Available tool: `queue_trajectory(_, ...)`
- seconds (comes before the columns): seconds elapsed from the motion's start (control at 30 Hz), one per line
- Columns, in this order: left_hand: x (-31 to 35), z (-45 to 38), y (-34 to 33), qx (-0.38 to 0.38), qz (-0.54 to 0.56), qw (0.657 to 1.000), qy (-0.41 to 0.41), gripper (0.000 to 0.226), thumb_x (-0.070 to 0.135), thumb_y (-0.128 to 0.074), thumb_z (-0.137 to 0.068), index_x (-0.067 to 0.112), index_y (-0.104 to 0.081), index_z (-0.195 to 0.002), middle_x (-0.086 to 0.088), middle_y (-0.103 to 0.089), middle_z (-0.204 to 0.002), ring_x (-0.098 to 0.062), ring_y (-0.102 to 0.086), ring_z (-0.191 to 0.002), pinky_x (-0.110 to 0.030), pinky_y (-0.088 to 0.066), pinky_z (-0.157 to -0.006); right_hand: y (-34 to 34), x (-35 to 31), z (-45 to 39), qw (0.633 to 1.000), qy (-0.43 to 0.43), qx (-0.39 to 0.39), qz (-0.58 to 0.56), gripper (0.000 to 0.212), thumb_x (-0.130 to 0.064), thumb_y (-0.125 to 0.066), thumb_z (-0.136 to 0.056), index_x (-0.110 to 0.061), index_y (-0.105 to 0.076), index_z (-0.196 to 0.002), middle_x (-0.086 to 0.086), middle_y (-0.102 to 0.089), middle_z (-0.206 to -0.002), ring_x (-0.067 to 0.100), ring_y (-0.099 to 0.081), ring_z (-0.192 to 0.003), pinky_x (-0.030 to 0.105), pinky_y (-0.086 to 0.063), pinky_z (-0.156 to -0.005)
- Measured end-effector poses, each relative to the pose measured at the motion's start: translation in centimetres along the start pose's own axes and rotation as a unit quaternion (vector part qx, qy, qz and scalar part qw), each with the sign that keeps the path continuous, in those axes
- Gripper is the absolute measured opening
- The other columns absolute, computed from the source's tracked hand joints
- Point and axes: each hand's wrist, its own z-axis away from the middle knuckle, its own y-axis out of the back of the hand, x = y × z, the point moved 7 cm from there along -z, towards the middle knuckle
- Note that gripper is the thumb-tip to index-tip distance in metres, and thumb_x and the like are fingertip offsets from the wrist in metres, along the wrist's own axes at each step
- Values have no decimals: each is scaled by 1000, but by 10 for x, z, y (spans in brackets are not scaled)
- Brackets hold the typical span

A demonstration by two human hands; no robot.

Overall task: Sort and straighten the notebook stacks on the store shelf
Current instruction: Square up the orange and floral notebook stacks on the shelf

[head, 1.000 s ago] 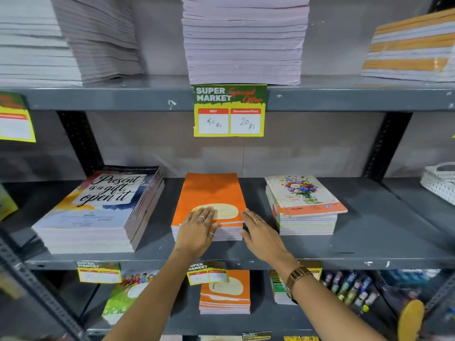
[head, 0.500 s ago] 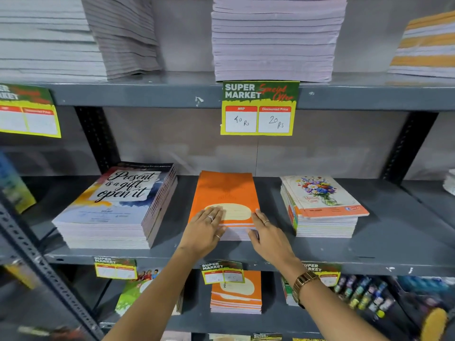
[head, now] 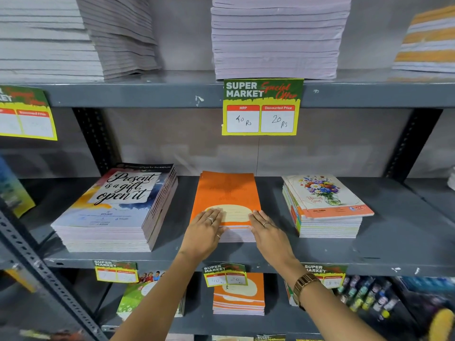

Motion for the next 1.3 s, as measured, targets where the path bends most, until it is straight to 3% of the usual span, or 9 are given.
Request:
queue_trajectory(0.17,7,2,15,74,-83,994,-24,44,37,-82,-63,10,-73,-97,-3,-77,-97,-16,-72,-92,-33,-58,-76,3,-3,0,1000,14,16,19,47,-26,-48,-96,-15,-40,-141,2,-40,-149,16,-32,-140,29,-41,-106)
queue_trajectory(0.3,8,2,18,84,-94,991,-37,50,43,-38,-87,10,-74,-95,-3,-77,-95,-15,-72,-90,-30,-59,-76,19,-11,3,992,58,86,66,53,-22,-93,-49,-12,-75,-98,4,-77,-99,16,-72,-94,26,-59,-67)
queue_trajectory(0.47,9,2,17,77,-93,992,-47,37,38,-68,-75,8,-74,-96,-6,-77,-94,-18,-72,-90,-33,-59,-75,19,-14,3,986,82,93,116,62,-21,-98,-34,-13,-77,-91,1,-78,-92,13,-74,-85,23,-59,-66)
queue_trajectory(0.67,9,4,20,15,-26,999,-22,66,45,-19,-94,8,-74,-95,-5,-77,-94,-17,-72,-91,-32,-59,-76,16,-15,5,987,80,82,110,63,-19,-98,-33,-12,-77,-92,3,-78,-92,15,-74,-85,24,-60,-65)
queue_trajectory(0.83,12,7,20,-23,-35,999,2,74,41,-5,-98,9,-72,-102,-4,-76,-101,-18,-70,-98,-37,-57,-83,22,-14,5,986,90,102,98,51,-25,-93,-49,-11,-76,-95,4,-78,-95,15,-74,-88,28,-60,-71)
queue_trajectory(0.9,13,8,19,-30,-33,999,15,65,43,-15,-95,9,-69,-108,-5,-74,-107,-21,-68,-103,-43,-54,-88,31,-13,8,982,96,128,103,27,-27,-68,-83,-9,-74,-102,6,-76,-101,17,-73,-93,33,-59,-78)
queue_trajectory(0.97,13,6,21,-27,-40,998,35,66,44,-13,-96,9,-66,-113,-7,-71,-113,-24,-66,-107,-48,-51,-91,45,4,9,987,28,141,65,47,-27,-28,-100,-6,-69,-110,9,-73,-110,22,-69,-102,39,-55,-86)
queue_trajectory(1.13,29,-11,24,27,-11,999,13,46,34,-59,-85,5,-60,-120,-13,-64,-123,-30,-60,-116,-55,-44,-96,81,44,20,973,-65,219,43,33,-17,-53,-85,3,-69,-106,17,-73,-107,31,-68,-102,48,-54,-84)
queue_trajectory(1.3,56,-32,23,19,-4,1000,-7,47,38,-46,-89,12,-54,-127,-6,-59,-132,-22,-52,-126,-44,-35,-107,105,87,26,971,-89,199,94,52,-30,-31,-92,3,-68,-108,17,-71,-111,31,-66,-107,48,-51,-91)
